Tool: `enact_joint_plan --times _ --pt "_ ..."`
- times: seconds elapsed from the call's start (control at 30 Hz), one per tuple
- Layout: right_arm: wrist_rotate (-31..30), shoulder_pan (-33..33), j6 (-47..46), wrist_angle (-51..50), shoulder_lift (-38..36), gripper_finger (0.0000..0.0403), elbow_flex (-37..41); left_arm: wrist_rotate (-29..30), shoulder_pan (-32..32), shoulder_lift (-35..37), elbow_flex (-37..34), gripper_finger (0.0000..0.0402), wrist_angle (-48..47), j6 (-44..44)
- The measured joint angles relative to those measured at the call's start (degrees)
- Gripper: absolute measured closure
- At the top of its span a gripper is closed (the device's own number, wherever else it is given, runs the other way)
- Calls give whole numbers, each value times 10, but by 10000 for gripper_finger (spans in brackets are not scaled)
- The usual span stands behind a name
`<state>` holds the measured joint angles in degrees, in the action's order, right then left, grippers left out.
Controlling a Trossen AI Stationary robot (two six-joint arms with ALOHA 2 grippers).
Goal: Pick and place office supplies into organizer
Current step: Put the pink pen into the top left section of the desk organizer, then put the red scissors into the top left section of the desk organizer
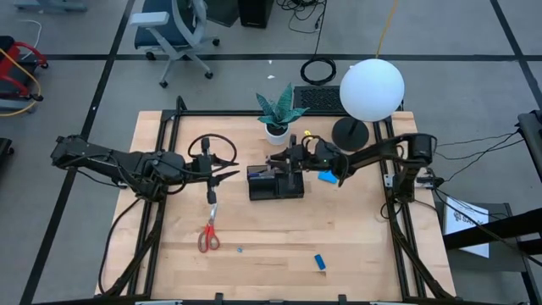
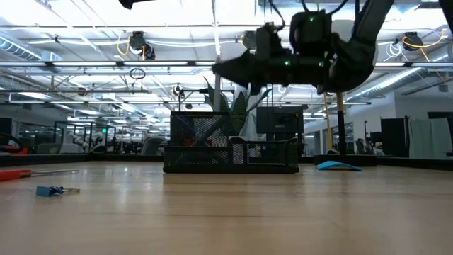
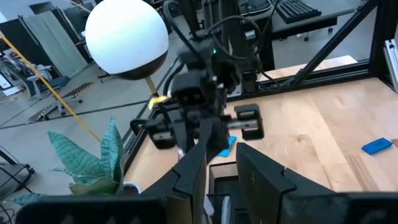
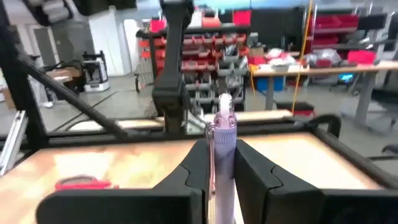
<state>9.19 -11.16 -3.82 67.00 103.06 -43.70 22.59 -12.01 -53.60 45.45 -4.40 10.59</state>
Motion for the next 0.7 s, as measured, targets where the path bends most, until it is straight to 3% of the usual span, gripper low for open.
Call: enact_joint_plan --times 0.27,0.53,0.7 --pt "0 -8 -17 13 19 359 0 0 0 0 0 304 0 0" --pt "-1 -8 -32 45 17 222 -1 0 0 0 0 304 0 -2" --pt "-2 -8 -55 54 15 182 -1 -1 0 0 0 304 0 -3"
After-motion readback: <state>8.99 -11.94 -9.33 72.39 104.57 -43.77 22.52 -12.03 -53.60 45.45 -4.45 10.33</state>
